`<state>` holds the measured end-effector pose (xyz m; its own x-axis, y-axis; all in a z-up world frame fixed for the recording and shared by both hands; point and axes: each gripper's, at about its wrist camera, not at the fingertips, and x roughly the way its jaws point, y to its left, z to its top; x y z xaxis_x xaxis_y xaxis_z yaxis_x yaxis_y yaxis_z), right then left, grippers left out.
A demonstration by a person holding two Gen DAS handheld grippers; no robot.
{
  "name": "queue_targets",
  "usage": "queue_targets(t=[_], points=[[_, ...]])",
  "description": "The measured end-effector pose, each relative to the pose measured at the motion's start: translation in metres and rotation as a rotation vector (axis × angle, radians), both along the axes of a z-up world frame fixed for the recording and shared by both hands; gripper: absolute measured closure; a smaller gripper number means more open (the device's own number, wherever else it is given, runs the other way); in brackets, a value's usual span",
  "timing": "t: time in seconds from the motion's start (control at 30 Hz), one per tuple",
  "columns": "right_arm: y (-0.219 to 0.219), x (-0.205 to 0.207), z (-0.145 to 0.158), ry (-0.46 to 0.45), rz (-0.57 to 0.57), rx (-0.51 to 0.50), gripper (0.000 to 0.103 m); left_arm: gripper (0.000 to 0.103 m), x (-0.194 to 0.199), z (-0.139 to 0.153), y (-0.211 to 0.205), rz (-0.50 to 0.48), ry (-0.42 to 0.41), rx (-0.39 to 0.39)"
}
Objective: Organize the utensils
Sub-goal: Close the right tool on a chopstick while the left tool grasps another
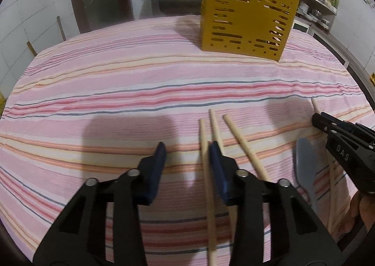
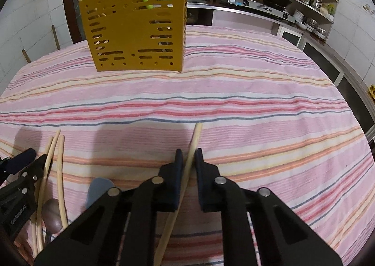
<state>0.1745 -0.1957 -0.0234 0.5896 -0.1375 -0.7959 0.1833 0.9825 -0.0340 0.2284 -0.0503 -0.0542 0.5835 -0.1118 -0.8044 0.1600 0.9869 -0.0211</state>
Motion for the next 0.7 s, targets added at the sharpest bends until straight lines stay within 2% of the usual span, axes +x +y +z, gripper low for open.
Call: queue_targets(t=[0.1, 0.33, 0.47, 0.7], points=[[-0.002, -0.001, 0.0, -0.003, 0.002, 0.017, 0.091, 0.076, 0.002, 0.0, -0.003, -0.003, 0.009, 0.001], [-0.006, 0.0, 0.001, -0.012, 0.004, 0.034, 0.092, 0.098, 0.007, 0.0, -0.017, -0.025, 0.007, 0.032], [-0.008, -0.002, 0.002, -0.023, 0.006, 0.048, 0.096, 0.098, 0.01, 0.0, -0.015, -0.028, 0.006, 0.024], [-0.007, -0.003, 0.003, -0.026, 0.011, 0.044, 0.096, 0.098, 0.01, 0.001, -0.013, -0.027, 0.003, 0.01]])
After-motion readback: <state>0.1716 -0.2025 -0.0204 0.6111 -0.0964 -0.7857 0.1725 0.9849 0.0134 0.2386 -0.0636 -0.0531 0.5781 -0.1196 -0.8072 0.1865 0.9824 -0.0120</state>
